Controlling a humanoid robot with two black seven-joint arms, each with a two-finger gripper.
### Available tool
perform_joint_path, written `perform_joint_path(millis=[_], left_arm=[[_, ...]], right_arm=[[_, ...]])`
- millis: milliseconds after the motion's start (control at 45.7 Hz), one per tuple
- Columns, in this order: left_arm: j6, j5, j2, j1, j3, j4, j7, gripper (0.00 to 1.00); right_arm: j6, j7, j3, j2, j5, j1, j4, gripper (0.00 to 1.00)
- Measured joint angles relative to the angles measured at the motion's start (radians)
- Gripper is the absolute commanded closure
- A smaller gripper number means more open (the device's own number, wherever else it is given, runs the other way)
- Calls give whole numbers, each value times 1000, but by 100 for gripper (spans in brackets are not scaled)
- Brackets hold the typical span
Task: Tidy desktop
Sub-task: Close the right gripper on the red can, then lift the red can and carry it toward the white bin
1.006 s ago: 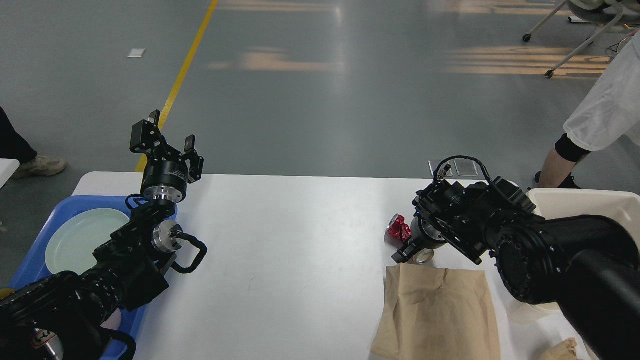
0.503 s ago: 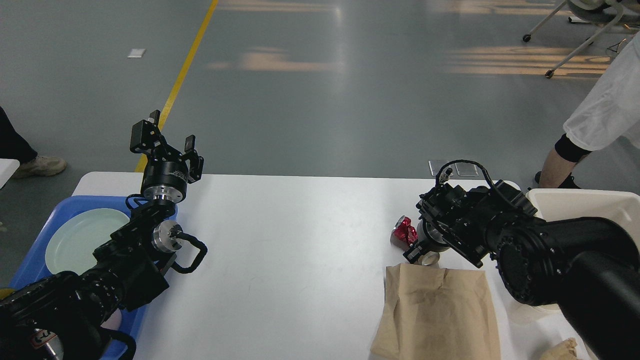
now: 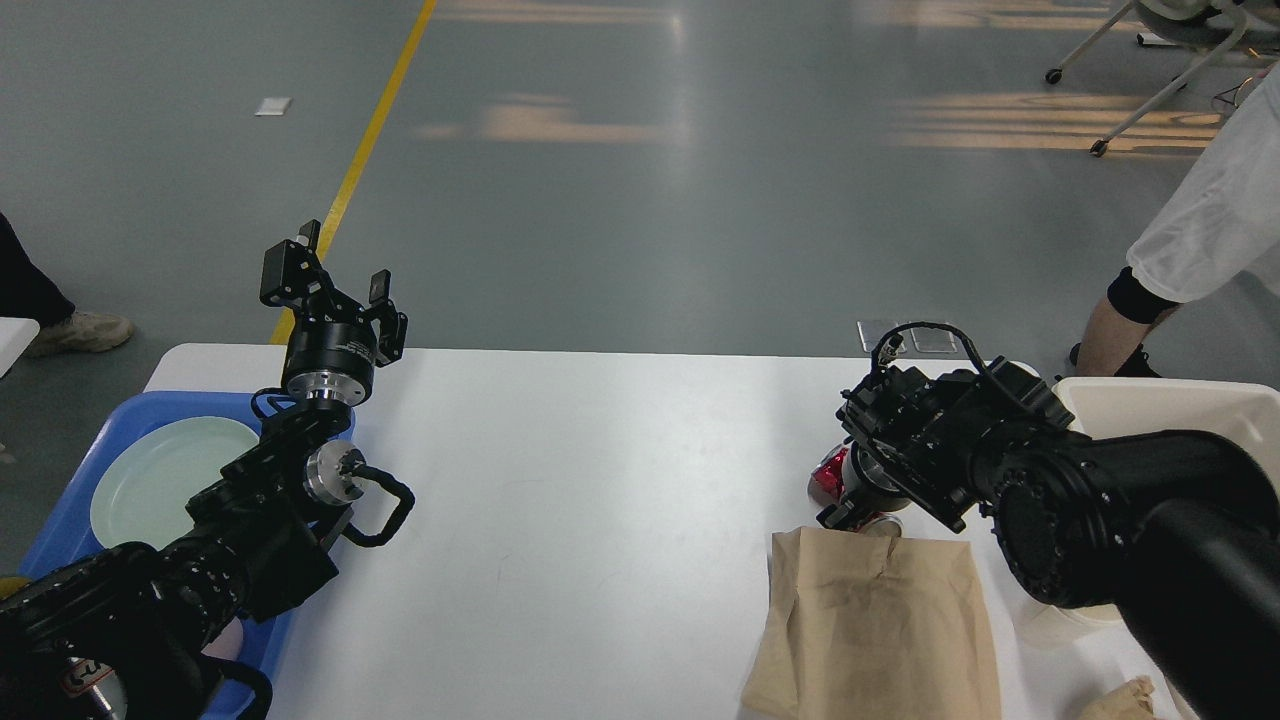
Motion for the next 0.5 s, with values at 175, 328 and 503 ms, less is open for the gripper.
perform_joint_path(millis=[175,328,503], left_arm=[[0,0,0,0,0,0,0,4],[0,0,0,0,0,0,0,4],[0,0,0,0,0,0,0,4]], right_arm=[[24,-1,6,0,3,2,0,100],[40,-1,12,0,57,24,0,100],[101,3,15,-16,181,112,4,100]])
